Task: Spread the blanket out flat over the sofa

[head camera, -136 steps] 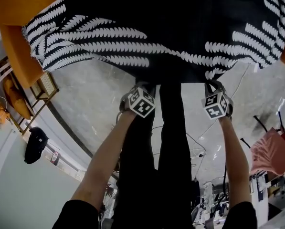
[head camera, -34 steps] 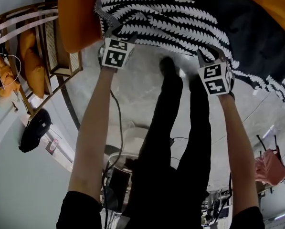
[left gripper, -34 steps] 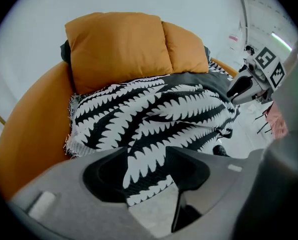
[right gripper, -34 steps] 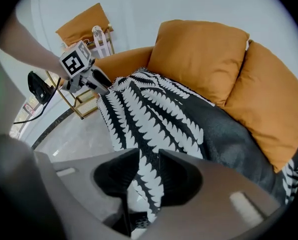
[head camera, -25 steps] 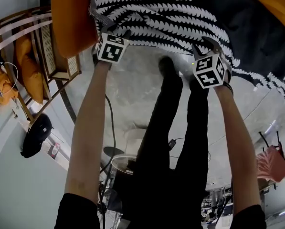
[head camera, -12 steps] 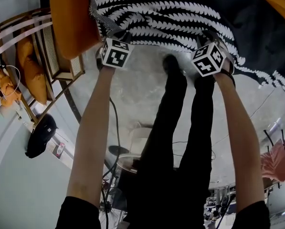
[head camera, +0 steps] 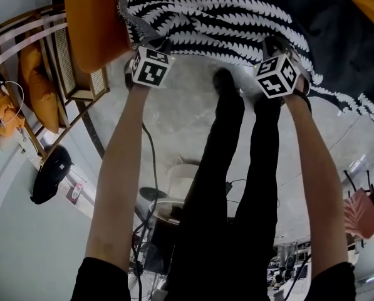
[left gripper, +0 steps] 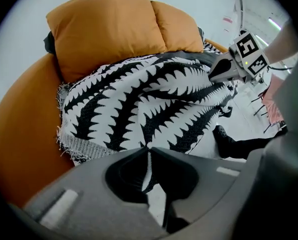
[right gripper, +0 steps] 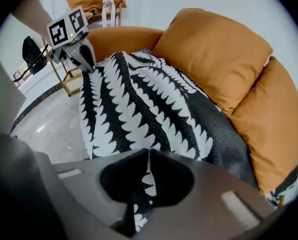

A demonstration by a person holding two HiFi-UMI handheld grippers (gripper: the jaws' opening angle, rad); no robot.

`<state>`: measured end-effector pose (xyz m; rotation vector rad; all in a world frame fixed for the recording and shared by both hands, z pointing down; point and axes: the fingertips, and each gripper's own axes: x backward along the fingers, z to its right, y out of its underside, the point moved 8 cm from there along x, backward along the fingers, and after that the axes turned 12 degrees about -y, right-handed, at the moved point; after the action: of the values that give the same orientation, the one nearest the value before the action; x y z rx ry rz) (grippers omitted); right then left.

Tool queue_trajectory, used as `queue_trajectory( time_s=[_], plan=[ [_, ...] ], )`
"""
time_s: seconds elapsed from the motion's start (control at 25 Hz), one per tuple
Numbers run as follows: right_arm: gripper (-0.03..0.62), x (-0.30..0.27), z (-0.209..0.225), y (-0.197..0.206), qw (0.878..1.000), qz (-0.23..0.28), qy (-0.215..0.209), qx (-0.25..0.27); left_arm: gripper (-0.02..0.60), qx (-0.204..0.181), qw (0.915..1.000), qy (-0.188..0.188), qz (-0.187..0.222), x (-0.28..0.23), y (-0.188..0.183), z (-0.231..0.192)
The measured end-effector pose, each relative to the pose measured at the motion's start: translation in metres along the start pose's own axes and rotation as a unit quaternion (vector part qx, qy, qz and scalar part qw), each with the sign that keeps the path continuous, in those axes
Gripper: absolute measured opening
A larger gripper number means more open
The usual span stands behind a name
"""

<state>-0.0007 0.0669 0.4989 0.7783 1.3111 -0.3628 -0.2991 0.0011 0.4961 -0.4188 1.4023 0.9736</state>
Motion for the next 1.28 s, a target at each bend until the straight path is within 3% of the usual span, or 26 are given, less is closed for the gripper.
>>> queue_trajectory(
  time_s=[0.12,0.32,0.4,0.52,0.64,0.72,0.76,0.92,1.08,1.28],
  plan=[
    [0.12,0.005,0.0,-0.002,0.999,0.026,0.005,-0.018,0.021,0.003,1.0,0.001,-0.005,0.0,0.002,0.0],
    [0.149,0.016,-0.002,-0.005,0.997,0.055,0.049,-0.008,0.023,0.004,0.9999,0.001,-0.01,-0.001,0.001,0.002],
    [0.15,0.018,0.003,-0.006,0.996,0.06,0.058,-0.022,0.023,0.003,0.9999,0.005,-0.012,-0.002,0.001,0.001],
    [0.15,0.011,0.011,-0.006,0.998,0.043,0.034,-0.034,0.023,0.001,0.9999,0.003,-0.014,-0.003,-0.002,0.0],
    [0.131,0.007,0.014,-0.007,0.999,0.023,0.026,-0.023,0.033,-0.016,0.9996,-0.022,-0.009,-0.005,-0.003,0.0],
    [0.073,0.006,0.012,-0.009,1.0,0.013,0.02,-0.019,0.153,-0.027,0.9985,-0.047,-0.01,-0.006,0.0,-0.003],
    [0.06,0.006,0.011,-0.01,1.0,0.008,0.016,-0.015,0.17,-0.025,0.9985,-0.048,-0.012,-0.007,0.002,-0.005],
    [0.035,0.004,0.008,-0.01,1.0,0.0,-0.006,-0.008,0.117,0.009,0.9996,-0.018,-0.017,-0.013,0.009,-0.01],
    [0.031,0.01,0.009,-0.009,1.0,0.011,-0.016,-0.017,0.031,0.001,0.9999,-0.013,-0.011,-0.009,0.008,-0.004],
    [0.029,0.033,0.01,-0.003,1.0,0.027,-0.003,-0.012,0.021,-0.002,0.9998,-0.014,-0.014,0.007,0.012,0.012]
  ],
)
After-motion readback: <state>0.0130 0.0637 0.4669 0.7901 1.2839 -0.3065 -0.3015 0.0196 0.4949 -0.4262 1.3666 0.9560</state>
